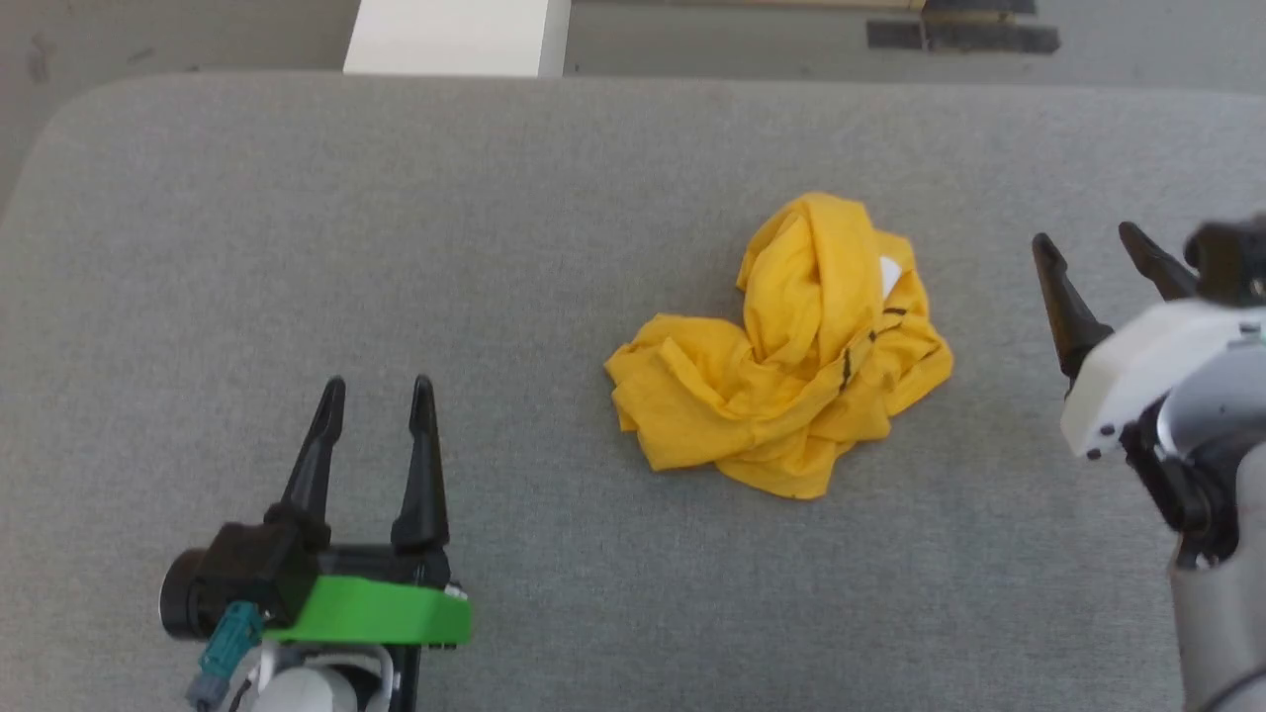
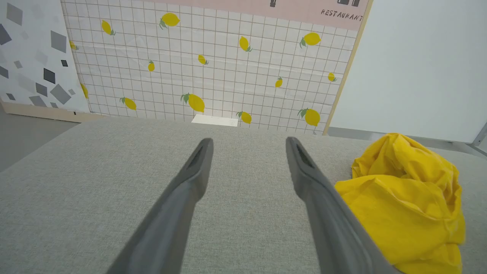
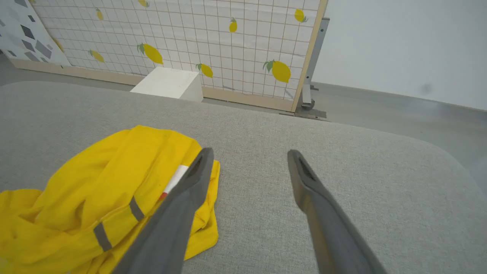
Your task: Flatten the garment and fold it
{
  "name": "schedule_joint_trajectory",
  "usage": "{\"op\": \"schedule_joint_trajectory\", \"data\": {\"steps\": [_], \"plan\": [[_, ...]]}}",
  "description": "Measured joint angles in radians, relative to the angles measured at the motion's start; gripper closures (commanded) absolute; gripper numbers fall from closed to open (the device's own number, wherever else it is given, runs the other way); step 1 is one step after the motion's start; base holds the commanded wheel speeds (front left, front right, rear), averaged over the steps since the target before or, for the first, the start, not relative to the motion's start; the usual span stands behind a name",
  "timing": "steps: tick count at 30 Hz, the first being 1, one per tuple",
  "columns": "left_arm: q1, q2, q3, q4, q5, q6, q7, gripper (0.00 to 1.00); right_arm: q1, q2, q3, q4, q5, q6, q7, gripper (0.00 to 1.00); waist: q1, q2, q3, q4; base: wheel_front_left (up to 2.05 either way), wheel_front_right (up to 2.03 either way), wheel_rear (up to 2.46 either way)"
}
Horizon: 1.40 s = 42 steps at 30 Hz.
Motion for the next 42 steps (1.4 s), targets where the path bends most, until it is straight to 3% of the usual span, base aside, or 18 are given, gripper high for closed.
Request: {"op": "schedule_joint_trajectory", "data": {"steps": [9,16,17,18,19,29,36,42], "plan": [[-0.08,-0.062,0.021,0.038,0.036,-0.078,0.0,0.0,-0.074,-0.078,0.088,0.107,0.09,0.0,0.332,0.0,0.0001,0.0,0.109,0.047,0.0,0.0,0.0],[-0.089,-0.091,0.032,0.068,0.06,-0.106,-0.001,0.0,-0.067,-0.102,0.125,0.149,0.127,0.0,0.429,0.0,0.0001,0.0,0.149,0.107,0.0,0.0,0.0],[-0.089,-0.093,0.034,0.071,0.06,-0.109,-0.001,0.0,-0.067,-0.103,0.121,0.151,0.127,0.0,0.428,0.25,0.0001,0.0,0.151,0.113,0.0,0.0,0.0],[-0.089,-0.095,0.037,0.074,0.061,-0.11,-0.001,0.0,-0.067,-0.106,0.121,0.153,0.123,0.0,0.414,0.91,0.0,0.0,0.152,0.12,0.0,0.0,0.0],[-0.089,-0.096,0.041,0.078,0.062,-0.11,-0.001,0.0,-0.066,-0.108,0.121,0.156,0.119,0.0,0.393,1.0,0.0001,0.0001,0.15,0.124,0.0,0.0,0.0],[-0.044,-0.102,0.077,0.113,0.078,-0.127,-0.001,0.0,-0.089,-0.115,0.106,0.144,0.154,0.0,0.159,1.0,0.0001,0.0,0.06,0.119,0.0,0.0,0.0],[0.008,-0.105,0.086,0.113,0.079,-0.132,-0.001,0.0,-0.066,-0.164,-0.121,0.04,0.153,0.0,0.156,1.0,0.0001,0.0,-0.039,0.08,0.0,0.0,0.0],[0.029,-0.106,0.089,0.115,0.082,-0.136,-0.001,0.0,0.223,-0.118,-0.319,-0.03,0.083,0.0,0.237,1.0,0.0001,0.0001,-0.072,0.051,0.0,0.0,0.0]]}}
